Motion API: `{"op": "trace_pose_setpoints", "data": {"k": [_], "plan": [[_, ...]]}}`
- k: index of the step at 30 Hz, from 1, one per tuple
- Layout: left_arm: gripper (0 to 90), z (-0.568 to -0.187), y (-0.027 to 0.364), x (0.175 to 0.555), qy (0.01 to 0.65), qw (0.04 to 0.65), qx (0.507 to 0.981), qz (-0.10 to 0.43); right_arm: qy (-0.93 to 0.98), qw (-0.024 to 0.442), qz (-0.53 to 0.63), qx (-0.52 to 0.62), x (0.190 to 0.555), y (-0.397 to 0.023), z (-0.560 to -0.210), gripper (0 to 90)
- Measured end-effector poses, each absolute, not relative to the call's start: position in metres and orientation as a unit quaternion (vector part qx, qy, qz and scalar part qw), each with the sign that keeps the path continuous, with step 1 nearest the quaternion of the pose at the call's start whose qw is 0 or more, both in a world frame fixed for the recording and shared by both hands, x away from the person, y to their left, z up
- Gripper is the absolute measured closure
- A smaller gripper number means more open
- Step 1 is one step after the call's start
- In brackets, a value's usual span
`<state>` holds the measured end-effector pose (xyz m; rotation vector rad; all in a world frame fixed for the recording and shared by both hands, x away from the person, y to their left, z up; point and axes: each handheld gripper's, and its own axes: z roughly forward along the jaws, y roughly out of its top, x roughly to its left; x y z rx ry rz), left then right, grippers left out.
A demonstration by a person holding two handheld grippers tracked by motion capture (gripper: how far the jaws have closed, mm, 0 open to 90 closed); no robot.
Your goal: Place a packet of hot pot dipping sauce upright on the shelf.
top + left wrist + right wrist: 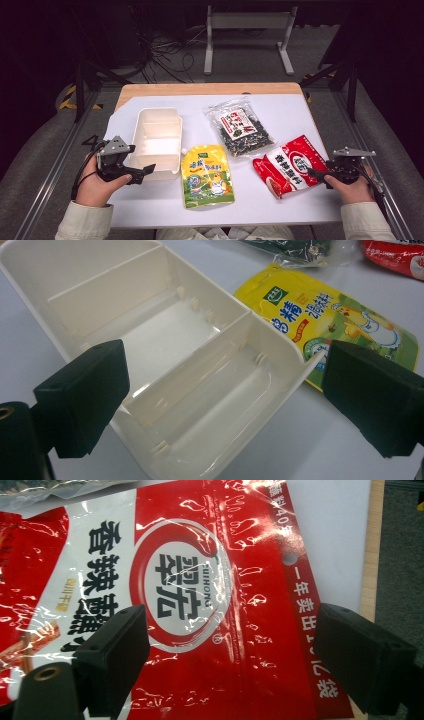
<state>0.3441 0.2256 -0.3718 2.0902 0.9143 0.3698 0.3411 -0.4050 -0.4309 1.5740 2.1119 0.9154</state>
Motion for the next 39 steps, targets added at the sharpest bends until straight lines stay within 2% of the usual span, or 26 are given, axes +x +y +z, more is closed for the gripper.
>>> {"op": "trace_pose_setpoints", "data": {"k": [9,16,23,35,36,37,38,39], "plan": [[6.0,-0.373,0.225,0.345,0.359,0.401,0.830,0.145,0.751,0.157,0.316,0.558,0.343,-0.402,-0.437,13.4],[6.0,-0.374,0.225,0.345,0.361,0.401,0.829,0.145,0.740,0.183,0.304,0.571,0.343,-0.407,-0.436,9.5],[6.0,-0.374,0.224,0.345,0.361,0.402,0.829,0.143,0.746,0.158,0.305,0.570,0.343,-0.404,-0.440,9.8],[6.0,-0.374,0.223,0.345,0.360,0.400,0.831,0.142,0.757,0.154,0.298,0.560,0.340,-0.387,-0.439,20.8],[6.0,-0.374,0.222,0.345,0.360,0.400,0.831,0.142,0.760,0.155,0.295,0.558,0.339,-0.385,-0.439,22.9],[6.1,-0.374,0.222,0.345,0.360,0.400,0.831,0.143,0.761,0.165,0.287,0.558,0.338,-0.382,-0.439,29.9],[6.0,-0.374,0.222,0.345,0.360,0.400,0.831,0.143,0.761,0.165,0.287,0.558,0.338,-0.382,-0.439,29.9],[6.0,-0.375,0.221,0.345,0.360,0.400,0.831,0.141,0.762,0.179,0.278,0.557,0.336,-0.379,-0.438,39.0]]}}
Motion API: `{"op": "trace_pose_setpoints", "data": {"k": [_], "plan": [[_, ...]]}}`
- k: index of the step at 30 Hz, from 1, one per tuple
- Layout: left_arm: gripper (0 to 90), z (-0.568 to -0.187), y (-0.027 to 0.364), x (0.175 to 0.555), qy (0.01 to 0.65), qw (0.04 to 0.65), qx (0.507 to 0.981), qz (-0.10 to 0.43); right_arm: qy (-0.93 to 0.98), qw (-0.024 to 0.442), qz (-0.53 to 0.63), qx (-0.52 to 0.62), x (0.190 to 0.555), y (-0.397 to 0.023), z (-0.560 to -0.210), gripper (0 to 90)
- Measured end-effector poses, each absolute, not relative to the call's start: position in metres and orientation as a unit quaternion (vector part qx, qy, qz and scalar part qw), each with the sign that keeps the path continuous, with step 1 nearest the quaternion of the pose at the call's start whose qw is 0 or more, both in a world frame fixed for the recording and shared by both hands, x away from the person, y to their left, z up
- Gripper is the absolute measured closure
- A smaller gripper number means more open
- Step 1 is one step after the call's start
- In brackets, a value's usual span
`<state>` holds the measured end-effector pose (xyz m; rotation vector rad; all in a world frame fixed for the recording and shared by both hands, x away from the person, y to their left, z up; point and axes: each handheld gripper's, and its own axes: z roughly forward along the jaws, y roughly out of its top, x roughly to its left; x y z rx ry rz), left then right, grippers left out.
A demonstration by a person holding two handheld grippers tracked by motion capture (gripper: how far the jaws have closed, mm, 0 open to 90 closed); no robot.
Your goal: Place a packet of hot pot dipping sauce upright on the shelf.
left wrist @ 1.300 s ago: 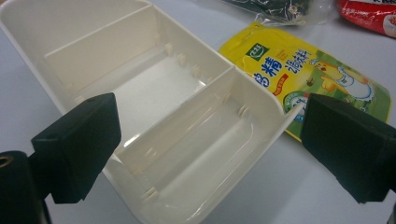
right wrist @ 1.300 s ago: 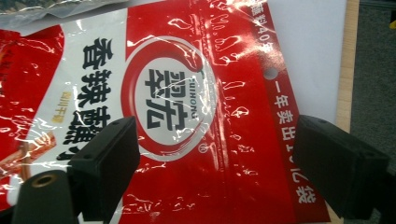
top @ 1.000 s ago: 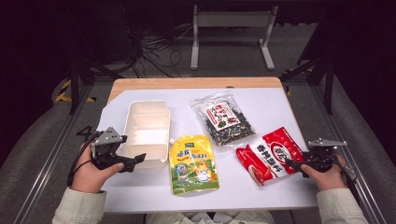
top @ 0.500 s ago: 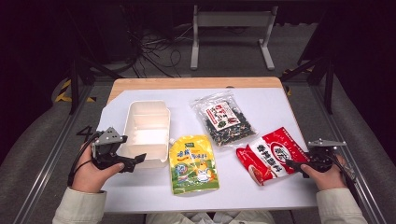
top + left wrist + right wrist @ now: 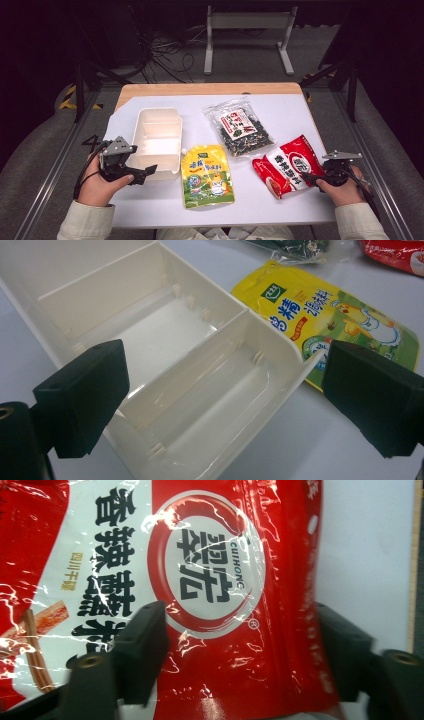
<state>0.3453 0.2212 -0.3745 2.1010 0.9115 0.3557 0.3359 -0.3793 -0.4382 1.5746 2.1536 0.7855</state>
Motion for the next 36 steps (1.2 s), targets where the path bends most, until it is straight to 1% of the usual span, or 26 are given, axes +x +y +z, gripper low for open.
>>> {"op": "trace_pose_setpoints", "data": {"k": [1,2,3,5,6,10,11,14,15,17,20,22,25,28,36], "plan": [[6.0,-0.374,0.221,0.345,0.359,0.399,0.832,0.141,0.762,0.179,0.278,0.557,0.336,-0.379,-0.438,39.0],[6.0,-0.375,0.220,0.346,0.357,0.398,0.833,0.142,0.762,0.195,0.270,0.556,0.334,-0.377,-0.439,45.8],[6.0,-0.375,0.220,0.345,0.358,0.399,0.832,0.140,0.761,0.199,0.269,0.556,0.334,-0.377,-0.439,47.3],[6.0,-0.375,0.220,0.346,0.357,0.398,0.833,0.141,0.762,0.199,0.269,0.554,0.334,-0.377,-0.438,51.1],[6.1,-0.375,0.220,0.346,0.357,0.398,0.833,0.141,0.762,0.199,0.269,0.554,0.334,-0.377,-0.438,51.1],[6.0,-0.375,0.218,0.346,0.358,0.399,0.833,0.139,0.762,0.196,0.274,0.554,0.331,-0.378,-0.438,61.9],[6.0,-0.375,0.218,0.346,0.358,0.399,0.833,0.139,0.762,0.194,0.274,0.554,0.331,-0.377,-0.438,65.0],[6.0,-0.375,0.217,0.346,0.355,0.396,0.835,0.141,0.769,0.180,0.278,0.547,0.330,-0.374,-0.437,81.8],[6.0,-0.376,0.217,0.346,0.357,0.396,0.835,0.138,0.772,0.170,0.282,0.544,0.329,-0.373,-0.437,84.7],[6.1,-0.376,0.216,0.346,0.355,0.396,0.836,0.139,0.776,0.173,0.281,0.538,0.330,-0.372,-0.437,85.5],[6.0,-0.376,0.214,0.346,0.352,0.400,0.835,0.138,0.776,0.165,0.285,0.537,0.330,-0.373,-0.436,86.8],[5.7,-0.377,0.212,0.347,0.346,0.423,0.827,0.129,0.775,0.149,0.292,0.540,0.330,-0.376,-0.435,87.4],[5.9,-0.377,0.208,0.347,0.343,0.440,0.822,0.117,0.781,0.142,0.297,0.531,0.330,-0.378,-0.431,87.9],[5.8,-0.377,0.205,0.346,0.342,0.445,0.821,0.103,0.777,0.143,0.318,0.524,0.327,-0.380,-0.420,88.1],[6.7,-0.376,0.199,0.345,0.336,0.444,0.824,0.106,0.773,0.155,0.356,0.501,0.310,-0.376,-0.383,88.9]]}}
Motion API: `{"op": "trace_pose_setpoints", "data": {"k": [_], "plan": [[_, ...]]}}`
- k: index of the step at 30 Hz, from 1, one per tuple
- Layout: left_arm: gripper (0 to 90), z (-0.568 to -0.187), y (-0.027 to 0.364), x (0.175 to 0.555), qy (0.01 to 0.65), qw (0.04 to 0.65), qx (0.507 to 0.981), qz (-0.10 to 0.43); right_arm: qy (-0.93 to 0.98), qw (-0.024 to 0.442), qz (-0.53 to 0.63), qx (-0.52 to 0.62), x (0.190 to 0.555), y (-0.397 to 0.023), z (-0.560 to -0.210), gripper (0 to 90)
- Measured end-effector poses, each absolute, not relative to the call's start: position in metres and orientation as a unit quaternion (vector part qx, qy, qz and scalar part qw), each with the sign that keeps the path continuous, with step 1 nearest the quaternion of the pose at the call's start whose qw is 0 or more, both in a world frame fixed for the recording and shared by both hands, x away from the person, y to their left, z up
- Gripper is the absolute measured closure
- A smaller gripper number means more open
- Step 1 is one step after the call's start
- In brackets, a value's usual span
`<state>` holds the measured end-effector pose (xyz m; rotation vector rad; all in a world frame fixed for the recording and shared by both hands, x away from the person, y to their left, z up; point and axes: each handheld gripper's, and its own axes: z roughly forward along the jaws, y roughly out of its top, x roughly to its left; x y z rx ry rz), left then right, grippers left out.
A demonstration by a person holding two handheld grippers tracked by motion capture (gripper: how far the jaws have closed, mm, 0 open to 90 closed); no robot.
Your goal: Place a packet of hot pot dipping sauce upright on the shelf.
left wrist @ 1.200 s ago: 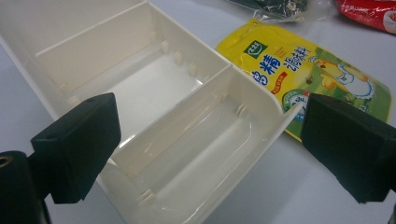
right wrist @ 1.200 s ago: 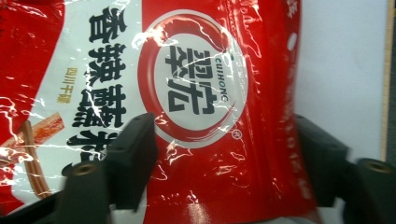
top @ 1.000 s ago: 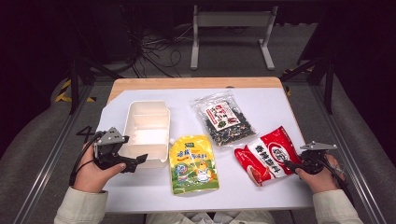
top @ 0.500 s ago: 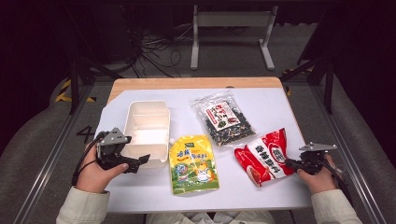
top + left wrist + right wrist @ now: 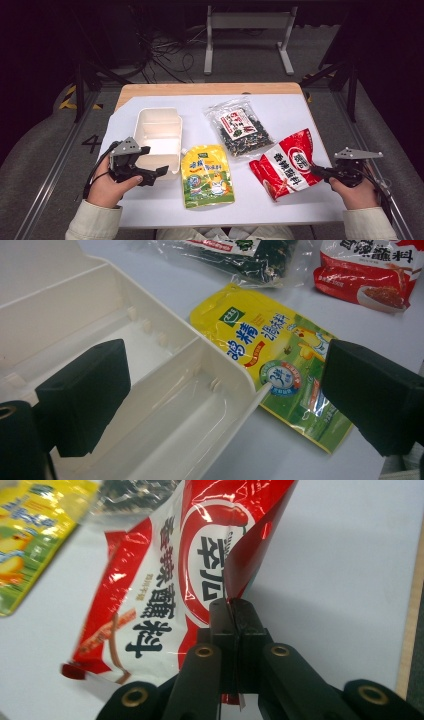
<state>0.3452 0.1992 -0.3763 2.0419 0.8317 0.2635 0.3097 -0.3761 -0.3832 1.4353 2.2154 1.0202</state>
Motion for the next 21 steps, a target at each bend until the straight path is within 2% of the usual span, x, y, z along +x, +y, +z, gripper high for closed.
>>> {"op": "trace_pose_setpoints", "data": {"k": [12,21], "plan": [[7.6,-0.378,0.194,0.345,0.335,0.429,0.833,0.104,0.779,0.164,0.423,0.434,0.287,-0.351,-0.343,89.1],[7.7,-0.376,0.186,0.343,0.322,0.431,0.836,0.102,0.789,0.168,0.439,0.395,0.277,-0.338,-0.328,89.1]]}}
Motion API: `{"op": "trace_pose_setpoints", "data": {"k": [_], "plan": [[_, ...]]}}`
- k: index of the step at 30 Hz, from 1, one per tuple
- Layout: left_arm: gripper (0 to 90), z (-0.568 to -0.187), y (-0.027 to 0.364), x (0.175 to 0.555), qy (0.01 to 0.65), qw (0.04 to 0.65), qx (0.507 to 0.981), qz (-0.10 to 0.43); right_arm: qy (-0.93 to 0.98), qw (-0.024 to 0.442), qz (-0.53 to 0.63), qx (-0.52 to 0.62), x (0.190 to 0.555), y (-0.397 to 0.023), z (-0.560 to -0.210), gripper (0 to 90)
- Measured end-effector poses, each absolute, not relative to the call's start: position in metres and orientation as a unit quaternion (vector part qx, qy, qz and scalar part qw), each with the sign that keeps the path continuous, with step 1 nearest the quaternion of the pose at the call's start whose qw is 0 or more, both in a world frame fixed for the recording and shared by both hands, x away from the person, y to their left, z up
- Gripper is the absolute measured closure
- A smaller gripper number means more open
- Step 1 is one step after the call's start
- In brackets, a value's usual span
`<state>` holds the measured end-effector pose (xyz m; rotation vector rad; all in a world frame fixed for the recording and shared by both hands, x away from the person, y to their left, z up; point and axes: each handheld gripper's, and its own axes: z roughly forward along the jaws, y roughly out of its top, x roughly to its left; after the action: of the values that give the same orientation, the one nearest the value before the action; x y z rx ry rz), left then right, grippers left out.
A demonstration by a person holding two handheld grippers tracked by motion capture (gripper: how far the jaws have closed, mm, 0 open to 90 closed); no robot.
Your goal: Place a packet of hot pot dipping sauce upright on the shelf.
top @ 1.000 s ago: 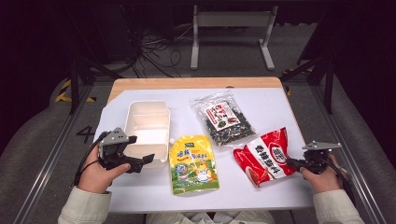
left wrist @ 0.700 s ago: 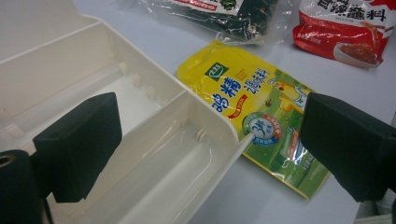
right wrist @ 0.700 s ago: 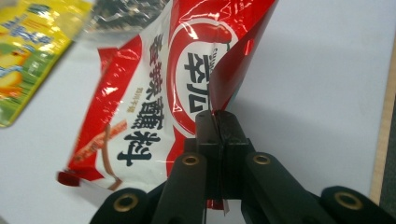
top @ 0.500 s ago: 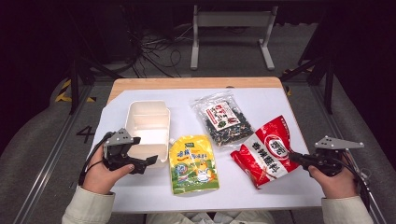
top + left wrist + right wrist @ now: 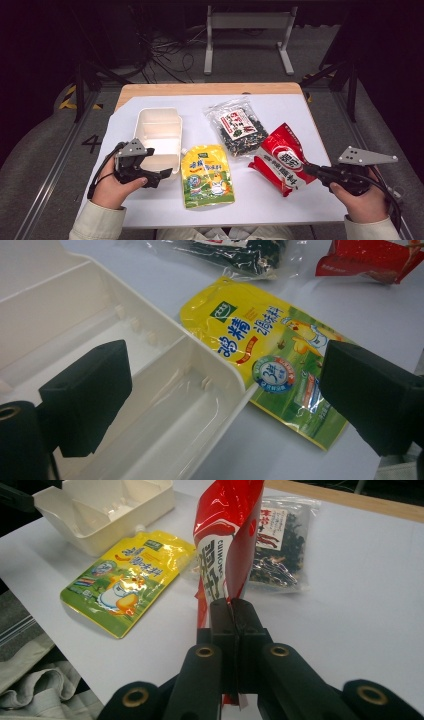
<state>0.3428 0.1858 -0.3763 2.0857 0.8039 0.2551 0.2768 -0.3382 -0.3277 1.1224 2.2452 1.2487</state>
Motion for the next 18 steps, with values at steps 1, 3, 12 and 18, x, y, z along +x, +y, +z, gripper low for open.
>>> {"op": "trace_pose_setpoints", "data": {"k": [1,3,12,18], "plan": [[7.7,-0.376,0.185,0.343,0.320,0.432,0.836,0.105,0.791,0.171,0.440,0.389,0.276,-0.337,-0.326,89.1],[7.3,-0.377,0.181,0.342,0.316,0.435,0.837,0.102,0.793,0.169,0.444,0.382,0.275,-0.334,-0.323,89.1],[6.6,-0.378,0.163,0.338,0.274,0.453,0.842,0.101,0.809,0.161,0.455,0.336,0.272,-0.314,-0.311,89.1],[8.0,-0.380,0.148,0.336,0.248,0.466,0.845,0.085,0.816,0.157,0.458,0.316,0.276,-0.302,-0.309,89.0]]}}
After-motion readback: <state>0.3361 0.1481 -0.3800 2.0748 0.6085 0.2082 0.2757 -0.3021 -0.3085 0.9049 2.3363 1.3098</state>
